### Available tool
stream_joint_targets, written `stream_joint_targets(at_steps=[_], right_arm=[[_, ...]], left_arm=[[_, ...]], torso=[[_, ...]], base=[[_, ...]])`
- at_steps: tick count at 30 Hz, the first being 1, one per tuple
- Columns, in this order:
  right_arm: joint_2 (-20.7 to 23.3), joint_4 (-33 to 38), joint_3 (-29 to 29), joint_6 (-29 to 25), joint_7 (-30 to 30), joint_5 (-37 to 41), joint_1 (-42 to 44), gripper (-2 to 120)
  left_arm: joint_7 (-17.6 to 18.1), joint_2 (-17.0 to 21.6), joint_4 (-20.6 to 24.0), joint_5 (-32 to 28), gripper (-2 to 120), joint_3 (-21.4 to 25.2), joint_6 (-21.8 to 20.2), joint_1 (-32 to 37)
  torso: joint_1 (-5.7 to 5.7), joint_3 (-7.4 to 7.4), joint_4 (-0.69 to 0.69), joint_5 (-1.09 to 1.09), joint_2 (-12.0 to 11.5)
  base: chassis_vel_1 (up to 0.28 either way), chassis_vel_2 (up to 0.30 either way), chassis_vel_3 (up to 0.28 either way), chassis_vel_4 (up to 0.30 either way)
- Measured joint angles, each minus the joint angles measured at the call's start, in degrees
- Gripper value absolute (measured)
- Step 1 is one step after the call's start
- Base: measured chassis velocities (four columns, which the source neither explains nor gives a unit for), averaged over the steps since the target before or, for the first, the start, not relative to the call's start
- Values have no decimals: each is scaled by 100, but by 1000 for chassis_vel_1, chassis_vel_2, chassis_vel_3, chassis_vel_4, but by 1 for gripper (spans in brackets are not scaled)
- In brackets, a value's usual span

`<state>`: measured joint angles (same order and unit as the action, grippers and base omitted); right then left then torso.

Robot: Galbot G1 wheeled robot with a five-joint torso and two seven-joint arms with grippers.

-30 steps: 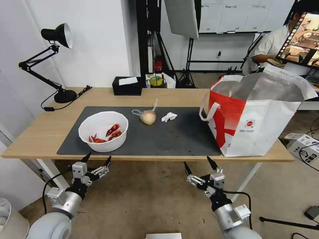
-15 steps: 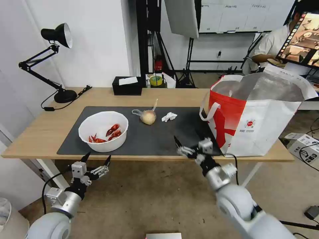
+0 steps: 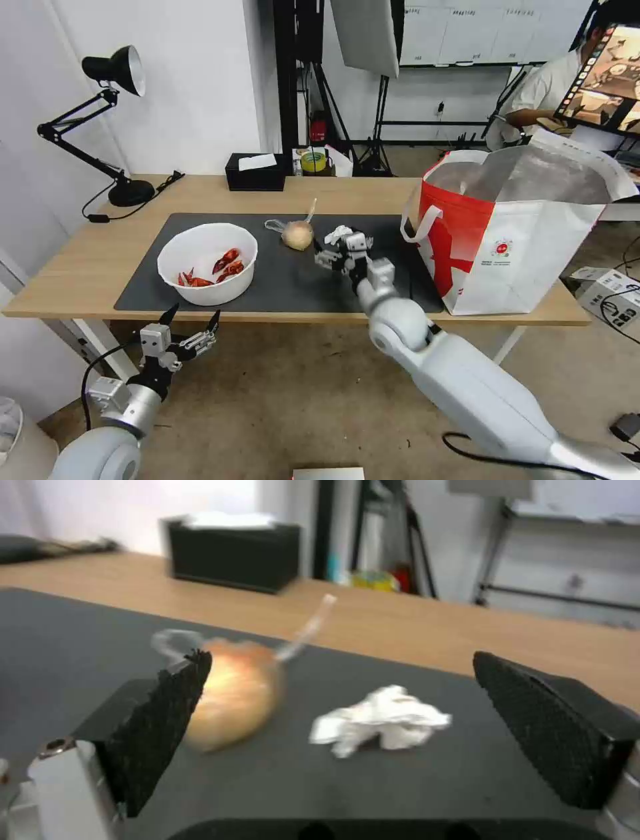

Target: Pick up the trash from the table and place it into the takeout bag.

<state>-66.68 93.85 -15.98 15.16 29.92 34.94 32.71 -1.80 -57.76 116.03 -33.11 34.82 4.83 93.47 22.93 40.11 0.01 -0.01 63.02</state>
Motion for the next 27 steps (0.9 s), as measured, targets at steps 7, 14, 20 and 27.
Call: stream_joint_targets(at_steps=[7,14,20,27], right_arm=[[-458,-866,-71,364,588,412,-512,100],[-810,-1712,-57,375,621,425,-844,100],[-1016,-2151,-47,389,573,465,-1056,100],[-1149,-2334,-65,490,561,544,-1160,100]], left_arm=[[-14,-30,20,48,100,-41,11,24],[-32,-30,34,70,100,-95,15,17],[-36,-15,34,76,100,-118,16,8],[-40,2,34,77,100,-125,22,7]], torso=[[0,0,0,0,0],[0,0,0,1,0],[0,-1,-1,1,0],[-1,-1,-1,1,1]], base=[[0,0,0,0],[0,0,0,0],[0,0,0,0],[0,0,0,0]])
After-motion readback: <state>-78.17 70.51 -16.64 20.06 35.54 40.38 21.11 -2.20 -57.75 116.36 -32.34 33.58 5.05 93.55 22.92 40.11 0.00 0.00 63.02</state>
